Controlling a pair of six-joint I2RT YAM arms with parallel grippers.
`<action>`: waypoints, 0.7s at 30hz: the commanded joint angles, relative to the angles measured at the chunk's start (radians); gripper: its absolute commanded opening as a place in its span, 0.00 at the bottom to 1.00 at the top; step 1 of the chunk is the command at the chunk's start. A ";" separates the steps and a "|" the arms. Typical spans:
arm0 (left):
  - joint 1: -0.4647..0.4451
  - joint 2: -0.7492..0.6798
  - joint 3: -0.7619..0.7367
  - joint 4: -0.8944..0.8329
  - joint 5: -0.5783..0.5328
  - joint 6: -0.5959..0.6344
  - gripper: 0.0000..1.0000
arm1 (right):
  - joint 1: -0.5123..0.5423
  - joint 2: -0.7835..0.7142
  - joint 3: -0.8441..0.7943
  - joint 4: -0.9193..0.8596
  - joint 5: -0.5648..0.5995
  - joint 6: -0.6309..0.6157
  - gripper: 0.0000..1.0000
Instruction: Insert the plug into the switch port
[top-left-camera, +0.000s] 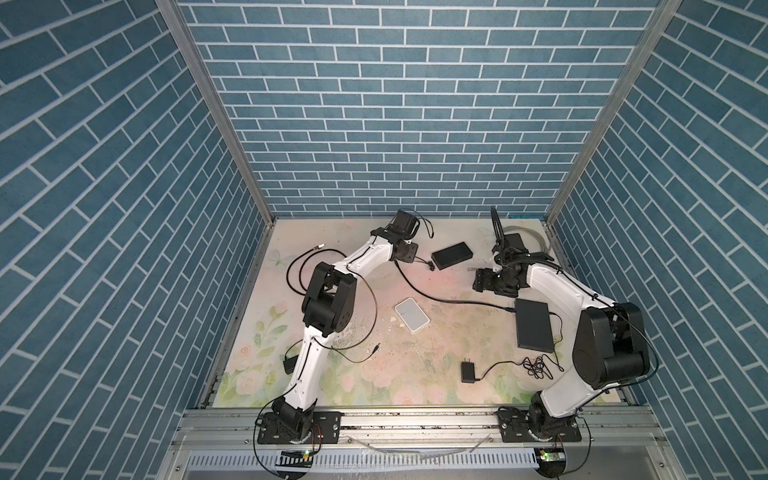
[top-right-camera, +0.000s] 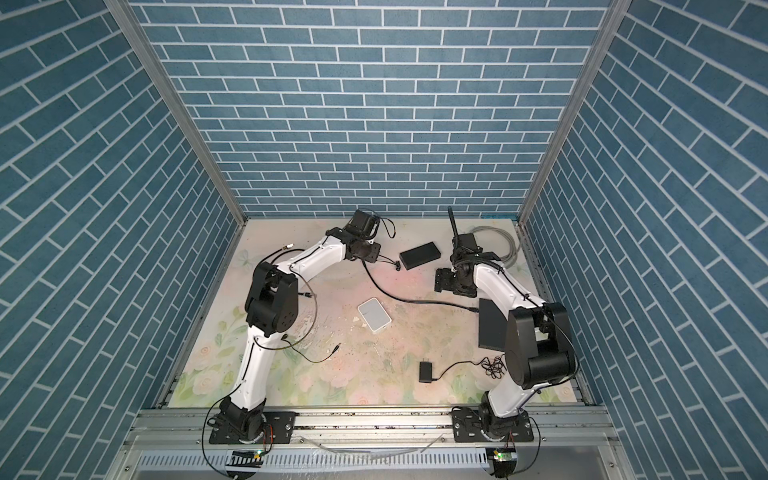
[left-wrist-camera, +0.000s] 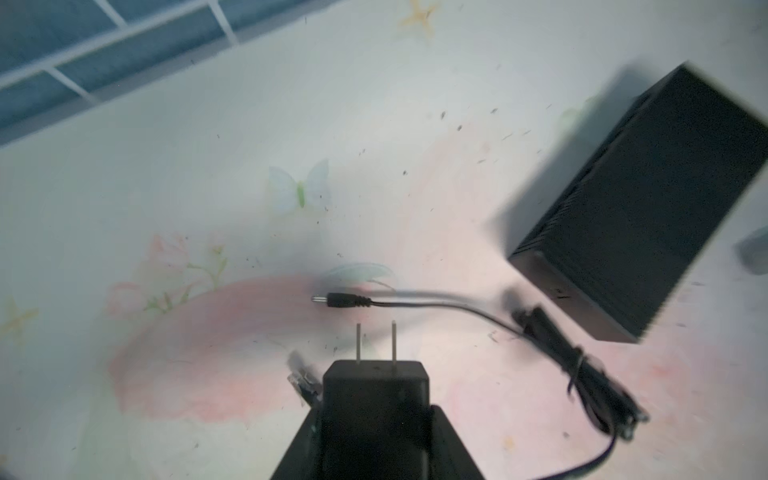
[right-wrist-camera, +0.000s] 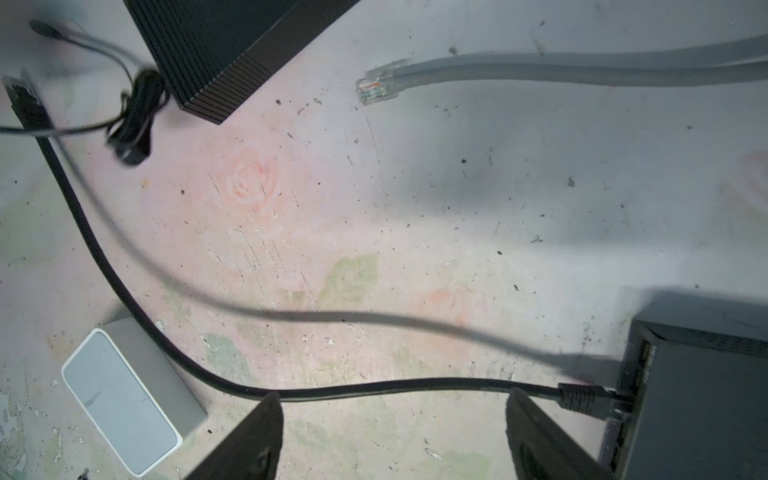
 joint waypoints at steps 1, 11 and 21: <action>-0.003 -0.130 -0.026 0.032 0.047 -0.001 0.21 | -0.018 -0.038 -0.013 -0.004 0.001 0.013 0.83; 0.002 -0.288 -0.325 0.003 -0.017 0.034 0.23 | -0.009 -0.014 -0.014 0.038 -0.071 0.054 0.75; 0.103 -0.284 -0.512 0.053 0.015 0.013 0.35 | 0.011 0.050 0.000 0.067 -0.103 0.063 0.73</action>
